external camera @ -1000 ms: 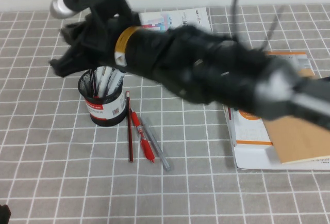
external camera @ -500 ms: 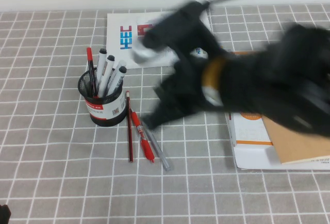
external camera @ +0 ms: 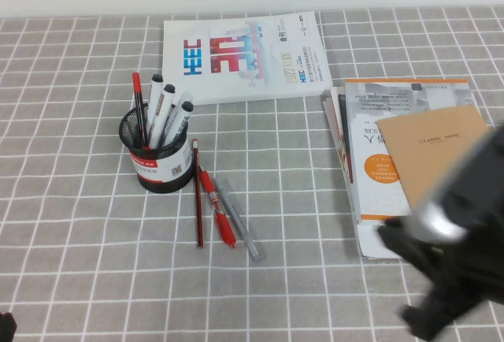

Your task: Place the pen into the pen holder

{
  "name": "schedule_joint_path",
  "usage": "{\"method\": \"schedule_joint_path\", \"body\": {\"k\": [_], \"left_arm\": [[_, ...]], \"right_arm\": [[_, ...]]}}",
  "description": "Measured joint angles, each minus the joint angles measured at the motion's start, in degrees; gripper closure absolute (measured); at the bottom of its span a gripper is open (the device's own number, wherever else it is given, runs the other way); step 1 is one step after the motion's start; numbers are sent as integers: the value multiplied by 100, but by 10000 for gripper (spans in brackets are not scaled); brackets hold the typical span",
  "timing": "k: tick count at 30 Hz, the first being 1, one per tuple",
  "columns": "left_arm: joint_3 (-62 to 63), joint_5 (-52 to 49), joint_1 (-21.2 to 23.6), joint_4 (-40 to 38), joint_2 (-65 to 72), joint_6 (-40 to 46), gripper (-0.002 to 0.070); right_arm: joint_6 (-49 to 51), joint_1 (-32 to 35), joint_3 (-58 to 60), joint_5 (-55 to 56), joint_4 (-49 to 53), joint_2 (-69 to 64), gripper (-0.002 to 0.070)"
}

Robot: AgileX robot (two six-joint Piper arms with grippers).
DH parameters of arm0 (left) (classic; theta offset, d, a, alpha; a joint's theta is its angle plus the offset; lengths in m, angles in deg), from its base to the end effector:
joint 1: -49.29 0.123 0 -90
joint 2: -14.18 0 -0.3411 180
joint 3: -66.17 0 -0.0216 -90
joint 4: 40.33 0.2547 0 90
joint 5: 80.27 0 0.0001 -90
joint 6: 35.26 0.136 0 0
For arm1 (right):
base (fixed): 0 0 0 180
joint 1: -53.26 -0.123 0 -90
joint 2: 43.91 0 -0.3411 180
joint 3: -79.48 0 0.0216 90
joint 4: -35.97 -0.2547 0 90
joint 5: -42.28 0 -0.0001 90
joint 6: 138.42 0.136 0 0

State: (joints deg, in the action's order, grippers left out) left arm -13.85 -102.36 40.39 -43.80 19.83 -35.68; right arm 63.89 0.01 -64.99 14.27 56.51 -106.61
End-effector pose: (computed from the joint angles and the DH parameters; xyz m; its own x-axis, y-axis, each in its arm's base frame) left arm 0.0414 -0.0096 0.1559 -0.3113 -0.0154 -0.9502 0.1567 0.9854 -0.0673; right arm 0.1430 0.1540 0.3346 -0.3894 -0.4063 -0.8266 -0.6837 0.7288 -0.0362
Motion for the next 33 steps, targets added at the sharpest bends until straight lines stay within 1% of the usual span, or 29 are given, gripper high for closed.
{"method": "schedule_joint_path", "body": {"k": [7, 10, 12, 15, 17, 21, 24, 26, 30, 33], "left_arm": [[0, 0, 0, 0, 0, 0, 680], [0, 0, 0, 0, 0, 0, 680], [0, 0, 0, 0, 0, 0, 680], [0, 0, 0, 0, 0, 0, 680], [0, 0, 0, 0, 0, 0, 680], [0, 0, 0, 0, 0, 0, 680], [0, 0, 0, 0, 0, 0, 680], [0, 0, 0, 0, 0, 0, 680], [0, 0, 0, 0, 0, 0, 680], [0, 0, 0, 0, 0, 0, 680]], "right_arm": [[12, 0, 760, -183, 284, 1439, 688], [12, 261, 1171, -86, 284, 2093, 688], [12, 639, 1527, 133, 284, 2483, 688], [12, 1420, 2181, 710, 284, 3085, 688], [12, 2084, 2714, 1205, 298, 3586, 689], [12, 3154, 3575, 2186, 306, 4417, 689], [22, 3989, 4077, 2861, 306, 4900, 689], [22, 4413, 4296, 3291, 286, 5098, 689], [24, 4962, 4413, 3850, 286, 5241, 688], [34, 5089, 4413, 3930, 286, 5253, 689]]}}
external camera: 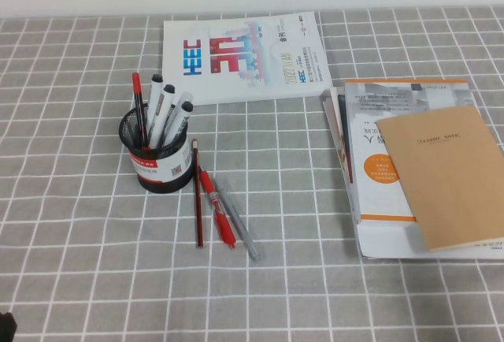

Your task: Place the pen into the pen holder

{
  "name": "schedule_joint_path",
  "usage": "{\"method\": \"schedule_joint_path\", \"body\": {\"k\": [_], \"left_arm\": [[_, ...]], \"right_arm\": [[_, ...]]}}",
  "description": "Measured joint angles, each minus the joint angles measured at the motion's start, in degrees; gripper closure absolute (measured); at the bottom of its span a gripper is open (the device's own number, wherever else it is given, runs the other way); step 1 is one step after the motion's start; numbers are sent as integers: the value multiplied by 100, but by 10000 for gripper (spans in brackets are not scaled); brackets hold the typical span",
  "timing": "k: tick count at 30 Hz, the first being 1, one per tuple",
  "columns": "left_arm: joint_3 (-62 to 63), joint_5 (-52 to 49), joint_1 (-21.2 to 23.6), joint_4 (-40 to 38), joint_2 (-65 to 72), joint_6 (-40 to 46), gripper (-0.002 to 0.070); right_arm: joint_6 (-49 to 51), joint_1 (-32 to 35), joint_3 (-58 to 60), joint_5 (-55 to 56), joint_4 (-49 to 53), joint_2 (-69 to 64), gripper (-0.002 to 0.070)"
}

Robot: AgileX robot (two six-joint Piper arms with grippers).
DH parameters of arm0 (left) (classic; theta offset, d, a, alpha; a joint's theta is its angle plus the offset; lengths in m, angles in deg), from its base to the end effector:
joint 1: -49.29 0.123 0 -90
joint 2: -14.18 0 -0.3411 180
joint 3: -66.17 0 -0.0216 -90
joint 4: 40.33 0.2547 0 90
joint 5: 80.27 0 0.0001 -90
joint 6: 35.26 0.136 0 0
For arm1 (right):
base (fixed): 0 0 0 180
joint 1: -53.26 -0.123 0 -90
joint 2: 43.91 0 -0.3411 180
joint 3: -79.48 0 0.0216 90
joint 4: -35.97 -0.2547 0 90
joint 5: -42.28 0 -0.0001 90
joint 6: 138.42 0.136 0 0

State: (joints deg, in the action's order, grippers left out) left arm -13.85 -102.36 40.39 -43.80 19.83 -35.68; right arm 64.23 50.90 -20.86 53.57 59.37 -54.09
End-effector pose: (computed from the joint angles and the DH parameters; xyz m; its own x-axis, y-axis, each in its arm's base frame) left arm 0.0414 -0.0096 0.1559 -0.3113 -0.0154 -0.9502 0.1567 0.9854 -0.0673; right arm 0.0517 0.0127 0.2303 0.1835 0.0016 -0.9830 -0.1163 0.9930 -0.0201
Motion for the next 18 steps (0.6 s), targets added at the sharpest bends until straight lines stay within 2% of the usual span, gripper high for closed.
{"method": "schedule_joint_path", "body": {"k": [4, 7, 13, 15, 18], "left_arm": [[0, 0, 0, 0, 0, 0, 680], [0, 0, 0, 0, 0, 0, 680], [0, 0, 0, 0, 0, 0, 680], [0, 0, 0, 0, 0, 0, 680], [0, 0, 0, 0, 0, 0, 680]], "right_arm": [[0, 26, 43, 0, -34, 0, 689], [-316, 35, 37, -388, -468, 127, 689], [-2769, 35, 37, -1445, -3057, 410, 689], [-3149, 35, 37, -1939, -3584, 410, 689], [-3175, 35, 37, -2861, -3842, 410, 689]]}}
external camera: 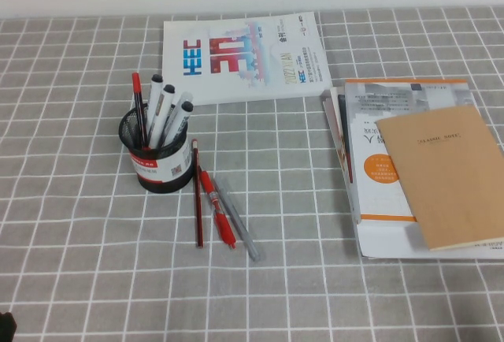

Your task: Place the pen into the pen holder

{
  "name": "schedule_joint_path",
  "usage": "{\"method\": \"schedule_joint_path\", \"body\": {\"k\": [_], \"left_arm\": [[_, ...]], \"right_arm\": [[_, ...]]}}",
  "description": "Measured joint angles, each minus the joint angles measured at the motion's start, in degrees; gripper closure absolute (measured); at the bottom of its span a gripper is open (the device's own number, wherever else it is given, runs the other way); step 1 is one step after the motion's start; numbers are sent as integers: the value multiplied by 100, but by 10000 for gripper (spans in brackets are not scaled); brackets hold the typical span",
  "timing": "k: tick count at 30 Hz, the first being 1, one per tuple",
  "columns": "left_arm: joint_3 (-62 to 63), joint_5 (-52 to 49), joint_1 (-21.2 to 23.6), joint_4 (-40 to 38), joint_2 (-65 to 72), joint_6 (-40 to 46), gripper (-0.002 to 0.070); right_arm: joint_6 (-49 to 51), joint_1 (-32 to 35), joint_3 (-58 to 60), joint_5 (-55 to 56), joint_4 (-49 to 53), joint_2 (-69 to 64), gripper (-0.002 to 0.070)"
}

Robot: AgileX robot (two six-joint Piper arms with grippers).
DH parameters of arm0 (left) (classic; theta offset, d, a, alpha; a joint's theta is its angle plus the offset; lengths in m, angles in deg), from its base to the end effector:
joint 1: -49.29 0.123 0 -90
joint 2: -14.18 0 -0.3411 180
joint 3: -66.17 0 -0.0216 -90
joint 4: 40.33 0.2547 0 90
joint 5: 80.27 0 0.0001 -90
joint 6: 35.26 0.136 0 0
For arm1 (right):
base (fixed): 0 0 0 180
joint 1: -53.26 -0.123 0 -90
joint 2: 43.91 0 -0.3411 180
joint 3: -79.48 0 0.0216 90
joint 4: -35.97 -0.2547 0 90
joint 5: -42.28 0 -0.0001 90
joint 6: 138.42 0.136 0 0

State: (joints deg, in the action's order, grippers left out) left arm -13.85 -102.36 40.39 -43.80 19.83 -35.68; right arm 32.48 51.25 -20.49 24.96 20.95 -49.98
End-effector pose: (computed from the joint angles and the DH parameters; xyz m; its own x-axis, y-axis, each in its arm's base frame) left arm 0.0414 -0.0096 0.1559 -0.3113 -0.0154 -0.9502 0.1567 0.9854 -0.0673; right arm 0.0452 0.0121 0.1677 -0.2316 0.0835 -0.9692 -0.0893 0.9903 0.1066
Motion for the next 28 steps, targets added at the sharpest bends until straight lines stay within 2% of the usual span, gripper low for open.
{"method": "schedule_joint_path", "body": {"k": [4, 28], "left_arm": [[0, 0, 0, 0, 0, 0, 680], [0, 0, 0, 0, 0, 0, 680]], "right_arm": [[153, 0, 9, -530, 8, 0, 689], [170, 0, 9, -527, 136, 0, 689]]}}
